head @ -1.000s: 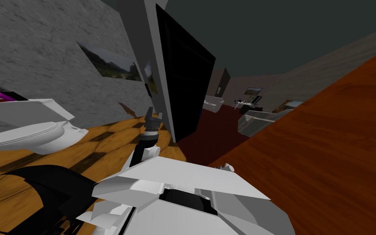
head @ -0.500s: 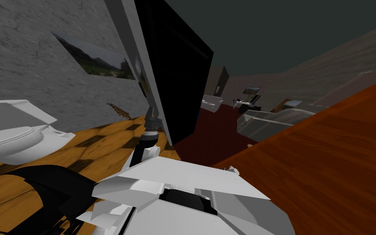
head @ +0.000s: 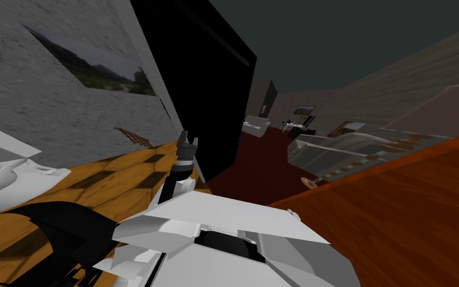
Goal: Push the door open
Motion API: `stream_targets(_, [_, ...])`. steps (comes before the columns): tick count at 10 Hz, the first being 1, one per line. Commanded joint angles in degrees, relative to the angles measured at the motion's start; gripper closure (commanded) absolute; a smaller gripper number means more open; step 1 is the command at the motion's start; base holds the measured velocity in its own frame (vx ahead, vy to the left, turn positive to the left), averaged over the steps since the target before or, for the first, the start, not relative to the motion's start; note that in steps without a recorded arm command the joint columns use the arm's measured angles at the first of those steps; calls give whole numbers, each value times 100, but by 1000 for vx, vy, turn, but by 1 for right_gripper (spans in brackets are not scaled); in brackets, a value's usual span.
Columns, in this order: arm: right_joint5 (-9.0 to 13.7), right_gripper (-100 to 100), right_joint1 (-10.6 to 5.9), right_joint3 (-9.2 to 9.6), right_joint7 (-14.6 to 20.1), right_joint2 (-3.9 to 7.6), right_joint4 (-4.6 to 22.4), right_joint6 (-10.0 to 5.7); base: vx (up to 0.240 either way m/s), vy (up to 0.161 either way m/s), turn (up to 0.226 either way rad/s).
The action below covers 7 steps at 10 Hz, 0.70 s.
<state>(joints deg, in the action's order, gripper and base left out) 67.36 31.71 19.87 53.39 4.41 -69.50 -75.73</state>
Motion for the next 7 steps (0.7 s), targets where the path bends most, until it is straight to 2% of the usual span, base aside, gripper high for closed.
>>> stream_targets(1, [133,100,23,-187,-29,0,13,-110,218,-110,-75])
stream_targets(7, [389,100,58,-450,-66,-100,-11,-211,189,-99,-49])
